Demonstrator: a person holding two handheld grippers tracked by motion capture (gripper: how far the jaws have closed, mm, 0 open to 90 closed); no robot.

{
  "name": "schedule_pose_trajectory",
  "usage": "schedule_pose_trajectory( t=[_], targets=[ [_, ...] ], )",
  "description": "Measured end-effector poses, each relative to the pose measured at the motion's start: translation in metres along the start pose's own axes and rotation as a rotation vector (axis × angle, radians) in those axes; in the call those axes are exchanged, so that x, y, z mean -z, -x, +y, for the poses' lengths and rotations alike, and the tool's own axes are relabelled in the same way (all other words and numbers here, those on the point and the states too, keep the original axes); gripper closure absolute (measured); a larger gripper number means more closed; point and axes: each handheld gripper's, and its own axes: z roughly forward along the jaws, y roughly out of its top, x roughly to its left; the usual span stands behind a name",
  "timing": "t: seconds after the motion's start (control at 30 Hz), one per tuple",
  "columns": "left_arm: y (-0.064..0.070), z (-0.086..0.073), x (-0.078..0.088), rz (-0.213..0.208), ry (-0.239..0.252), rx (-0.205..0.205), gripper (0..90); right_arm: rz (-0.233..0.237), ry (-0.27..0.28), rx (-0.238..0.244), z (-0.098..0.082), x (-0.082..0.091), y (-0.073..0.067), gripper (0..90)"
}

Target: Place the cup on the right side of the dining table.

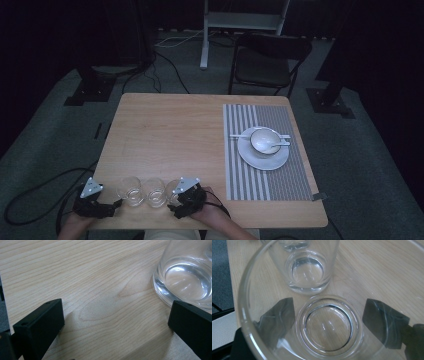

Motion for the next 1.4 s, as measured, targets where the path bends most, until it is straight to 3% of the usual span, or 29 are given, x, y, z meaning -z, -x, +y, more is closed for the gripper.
schedule_pose_trajectory(
  t=[0.53,1.2,1.4],
  targets=[
    [0.0,0.0,0.0,0.0,0.0,-0.001,0.7,-0.009,-0.004,-0.002,0.003,0.011,0.006,21.4],
    [0.0,0.0,0.0,0.0,0.0,0.0,0.7,-0.065,0.045,-0.018,0.016,0.048,0.029,21.3],
    [0.0,0.0,0.0,0.0,0.001,0.0,0.8,-0.096,0.086,-0.034,0.026,0.066,0.04,21.3]
  ],
)
